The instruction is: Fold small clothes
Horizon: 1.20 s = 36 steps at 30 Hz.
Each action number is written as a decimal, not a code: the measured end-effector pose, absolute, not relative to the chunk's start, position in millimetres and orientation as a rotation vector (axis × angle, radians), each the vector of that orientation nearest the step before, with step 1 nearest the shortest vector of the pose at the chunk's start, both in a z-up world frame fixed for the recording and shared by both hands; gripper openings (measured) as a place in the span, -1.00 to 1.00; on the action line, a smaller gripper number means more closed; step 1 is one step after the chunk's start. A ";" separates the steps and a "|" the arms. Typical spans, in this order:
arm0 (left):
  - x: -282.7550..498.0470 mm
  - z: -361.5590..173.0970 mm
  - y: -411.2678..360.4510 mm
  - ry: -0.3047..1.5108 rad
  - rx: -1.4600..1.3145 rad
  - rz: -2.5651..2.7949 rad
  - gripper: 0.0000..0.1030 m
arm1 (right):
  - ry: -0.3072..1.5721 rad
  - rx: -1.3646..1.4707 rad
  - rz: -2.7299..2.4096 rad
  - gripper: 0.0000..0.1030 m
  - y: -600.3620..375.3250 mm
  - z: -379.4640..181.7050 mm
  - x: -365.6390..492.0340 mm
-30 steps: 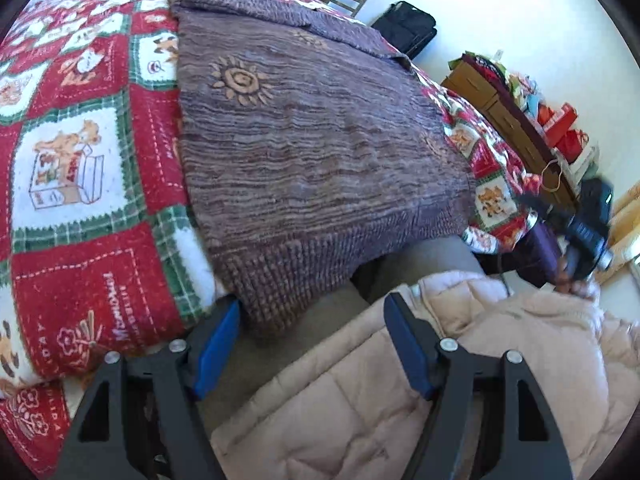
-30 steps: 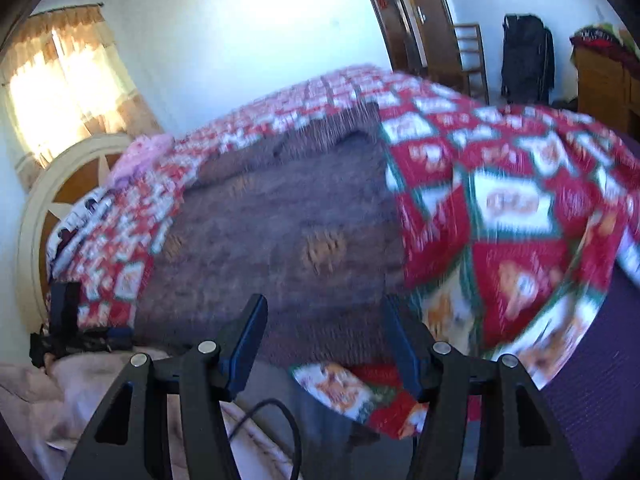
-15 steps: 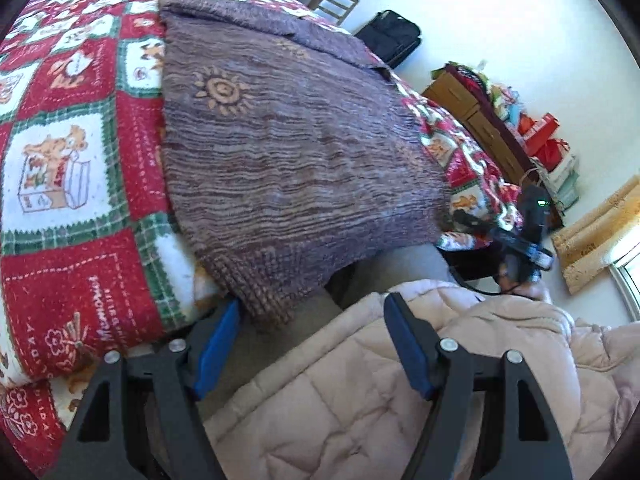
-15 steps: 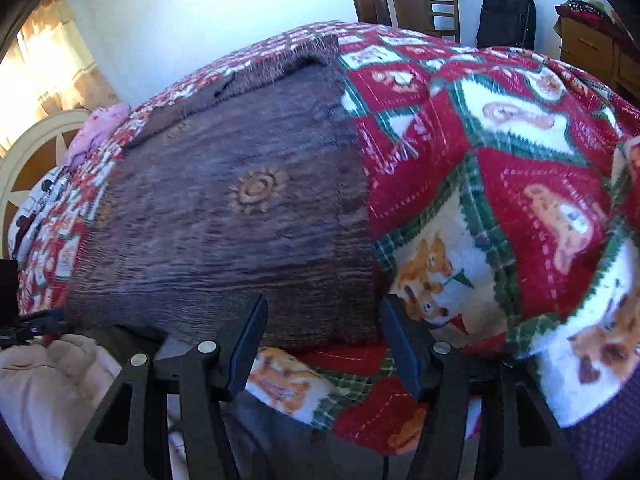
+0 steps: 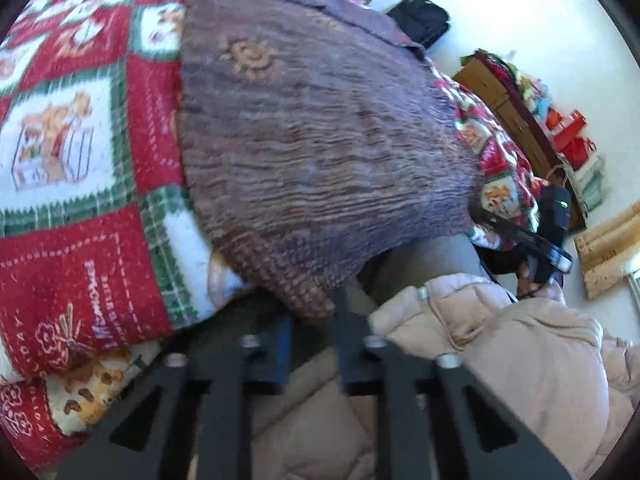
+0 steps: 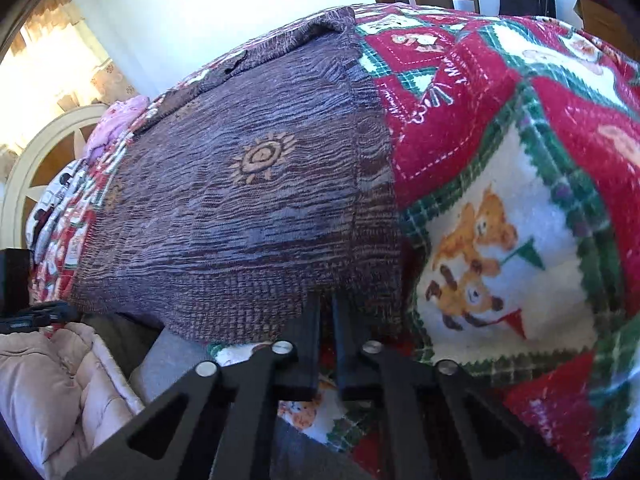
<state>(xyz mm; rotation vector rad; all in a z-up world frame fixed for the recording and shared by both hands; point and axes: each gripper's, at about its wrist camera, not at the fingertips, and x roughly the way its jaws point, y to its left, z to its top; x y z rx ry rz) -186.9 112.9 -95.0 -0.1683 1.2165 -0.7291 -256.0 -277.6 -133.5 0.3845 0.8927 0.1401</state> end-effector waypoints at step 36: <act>-177.6 -56.8 113.0 1.026 -0.178 -0.767 0.45 | 0.875 0.512 0.127 0.40 -301.7 -112.7 -264.8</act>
